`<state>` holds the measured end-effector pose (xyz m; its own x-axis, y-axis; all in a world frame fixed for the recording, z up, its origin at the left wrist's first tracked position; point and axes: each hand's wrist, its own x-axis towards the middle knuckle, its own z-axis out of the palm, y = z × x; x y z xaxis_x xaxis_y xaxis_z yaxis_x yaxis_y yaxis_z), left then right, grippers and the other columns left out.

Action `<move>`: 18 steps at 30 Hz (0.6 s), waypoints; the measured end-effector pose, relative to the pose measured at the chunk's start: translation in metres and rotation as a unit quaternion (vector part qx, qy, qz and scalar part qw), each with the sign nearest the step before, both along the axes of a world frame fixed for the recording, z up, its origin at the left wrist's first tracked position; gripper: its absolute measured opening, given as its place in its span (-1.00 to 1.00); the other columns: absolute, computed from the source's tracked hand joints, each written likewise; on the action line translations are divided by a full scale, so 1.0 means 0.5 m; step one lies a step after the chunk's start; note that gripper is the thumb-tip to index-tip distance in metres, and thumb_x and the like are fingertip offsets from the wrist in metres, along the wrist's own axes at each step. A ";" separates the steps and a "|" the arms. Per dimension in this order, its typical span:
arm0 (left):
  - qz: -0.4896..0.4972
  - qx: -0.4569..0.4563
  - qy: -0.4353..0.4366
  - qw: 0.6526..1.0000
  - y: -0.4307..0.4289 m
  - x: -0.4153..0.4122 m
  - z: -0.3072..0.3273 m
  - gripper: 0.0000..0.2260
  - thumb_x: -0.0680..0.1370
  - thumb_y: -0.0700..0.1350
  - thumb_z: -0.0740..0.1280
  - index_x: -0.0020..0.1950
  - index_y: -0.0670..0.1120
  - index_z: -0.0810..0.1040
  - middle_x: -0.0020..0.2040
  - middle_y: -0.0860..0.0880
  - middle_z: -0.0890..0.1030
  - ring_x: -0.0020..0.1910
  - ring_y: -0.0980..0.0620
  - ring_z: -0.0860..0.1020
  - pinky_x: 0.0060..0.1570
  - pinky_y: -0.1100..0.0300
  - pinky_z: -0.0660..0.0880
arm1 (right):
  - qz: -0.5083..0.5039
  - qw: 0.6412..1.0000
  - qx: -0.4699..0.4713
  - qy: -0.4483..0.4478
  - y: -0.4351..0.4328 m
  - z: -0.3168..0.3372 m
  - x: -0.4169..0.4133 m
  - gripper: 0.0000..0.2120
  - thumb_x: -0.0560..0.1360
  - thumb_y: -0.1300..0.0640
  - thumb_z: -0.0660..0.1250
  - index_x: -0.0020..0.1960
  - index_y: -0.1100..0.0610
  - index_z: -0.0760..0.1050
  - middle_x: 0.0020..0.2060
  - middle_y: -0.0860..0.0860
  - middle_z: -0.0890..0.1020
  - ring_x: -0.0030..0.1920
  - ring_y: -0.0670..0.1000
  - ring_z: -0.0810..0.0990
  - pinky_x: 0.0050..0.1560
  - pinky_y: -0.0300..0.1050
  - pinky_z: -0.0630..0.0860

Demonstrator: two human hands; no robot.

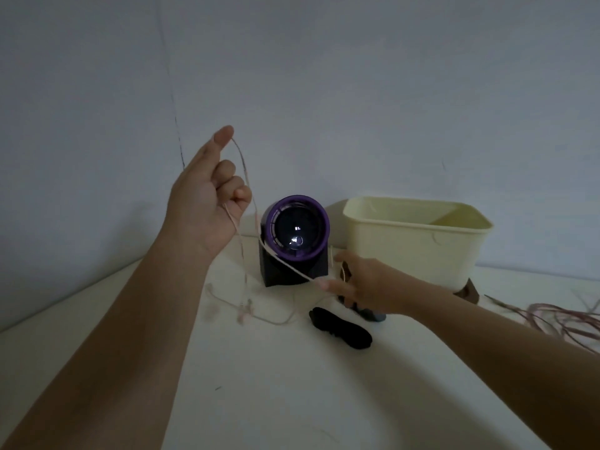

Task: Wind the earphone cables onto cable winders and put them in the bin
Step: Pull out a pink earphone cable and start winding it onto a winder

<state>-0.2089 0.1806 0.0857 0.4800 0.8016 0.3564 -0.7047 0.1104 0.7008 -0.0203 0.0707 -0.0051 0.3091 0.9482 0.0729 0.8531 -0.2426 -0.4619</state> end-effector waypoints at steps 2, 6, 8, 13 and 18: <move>-0.010 -0.005 -0.005 1.000 -0.008 0.005 0.004 -0.85 0.63 -0.06 0.22 0.06 -0.01 0.57 -0.50 0.09 0.19 -0.57 0.16 0.13 -0.47 0.38 0.25 | 0.040 0.998 -0.039 -0.020 -0.016 -0.011 -0.014 -0.28 0.44 -0.25 0.33 0.44 0.05 0.15 -0.06 -0.04 0.59 -0.13 -0.08 0.58 -0.04 -0.16 0.46; -0.027 -0.006 0.001 1.000 -0.022 0.018 0.011 -0.86 0.63 -0.08 0.23 0.07 -0.03 0.58 -0.49 0.09 0.18 -0.58 0.15 0.13 -0.49 0.36 0.26 | 0.076 0.988 -0.050 -0.124 -0.029 -0.040 -0.028 -0.28 0.45 0.07 0.42 0.48 -0.04 0.10 0.07 0.02 0.59 -0.14 -0.06 0.50 -0.07 -0.19 0.49; -0.032 -0.002 0.008 0.999 -0.027 0.023 0.013 -0.85 0.64 -0.09 0.22 0.08 -0.03 0.58 -0.49 0.09 0.18 -0.58 0.15 0.13 -0.49 0.36 0.27 | 0.069 0.990 -0.055 -0.113 -0.031 -0.044 -0.023 -0.29 0.45 0.13 0.43 0.47 -0.04 0.13 0.08 0.03 0.58 -0.15 -0.07 0.48 -0.08 -0.20 0.48; -0.035 0.012 0.039 0.999 -0.033 0.045 0.008 -0.83 0.64 -0.09 0.20 0.10 -0.04 0.59 -0.49 0.10 0.19 -0.57 0.16 0.15 -0.49 0.36 0.28 | 0.080 0.987 -0.118 -0.080 -0.064 -0.007 0.006 -0.47 0.44 0.09 0.41 0.37 -0.01 0.35 0.04 -0.09 0.60 -0.09 -0.10 0.52 -0.10 -0.27 0.45; -0.066 0.019 0.070 0.995 -0.047 0.098 -0.005 -0.83 0.63 -0.09 0.22 0.07 -0.06 0.60 -0.49 0.10 0.19 -0.58 0.16 0.15 -0.49 0.36 0.30 | 0.064 0.996 0.006 0.058 -0.142 0.105 0.080 -0.66 0.41 0.13 0.46 0.15 -0.11 0.55 -0.10 -0.16 0.66 -0.08 -0.20 0.62 0.02 -0.27 0.49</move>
